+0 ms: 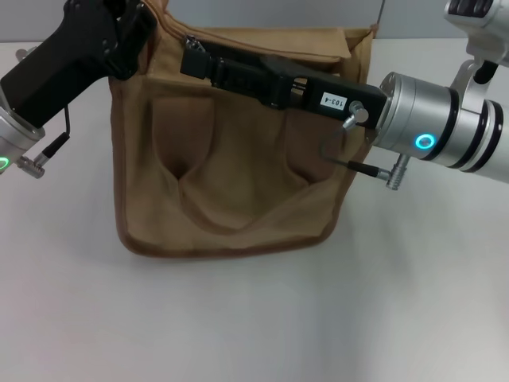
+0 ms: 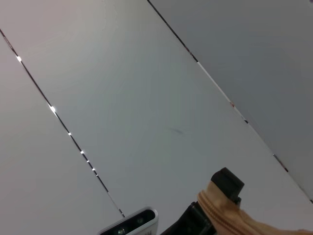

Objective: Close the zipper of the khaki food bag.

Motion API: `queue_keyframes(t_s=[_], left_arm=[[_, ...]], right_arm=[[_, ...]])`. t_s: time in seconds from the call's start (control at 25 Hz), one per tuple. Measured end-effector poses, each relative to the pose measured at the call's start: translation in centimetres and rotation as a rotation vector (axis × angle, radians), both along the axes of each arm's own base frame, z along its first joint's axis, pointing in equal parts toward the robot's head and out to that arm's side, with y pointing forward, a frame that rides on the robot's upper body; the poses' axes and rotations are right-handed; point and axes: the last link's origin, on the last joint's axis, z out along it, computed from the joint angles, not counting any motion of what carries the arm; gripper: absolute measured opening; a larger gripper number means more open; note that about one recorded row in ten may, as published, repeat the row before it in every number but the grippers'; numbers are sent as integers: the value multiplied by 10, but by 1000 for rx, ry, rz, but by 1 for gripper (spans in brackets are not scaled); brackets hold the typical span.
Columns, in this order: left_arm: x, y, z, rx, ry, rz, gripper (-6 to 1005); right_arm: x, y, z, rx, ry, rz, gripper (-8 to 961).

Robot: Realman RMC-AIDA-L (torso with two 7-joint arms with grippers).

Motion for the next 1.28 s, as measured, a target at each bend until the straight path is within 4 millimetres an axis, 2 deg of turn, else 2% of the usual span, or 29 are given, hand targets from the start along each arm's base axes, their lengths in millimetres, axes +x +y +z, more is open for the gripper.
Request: queue_keyframes(t_s=[0.2,0.52,0.72,0.96,1.28], left_arm=[[2,0,-1,-5,0,-7,57],[2,0,-1,-4,-6,-10,61],[2,0,0,-2,-7,-10,63],[2,0,0,-1,-8,-8,66],[-11,-6,7,48,-37,39,70]], right_arm=[[-1,5,-2,2,-18,-18,661],[0,6,-2,0,-22,-30,479],[2,5,-3,3,-24,-34,233],[4,5,-2,5,-20,-44,19],[15,1,1,16,-11,-77,-2]])
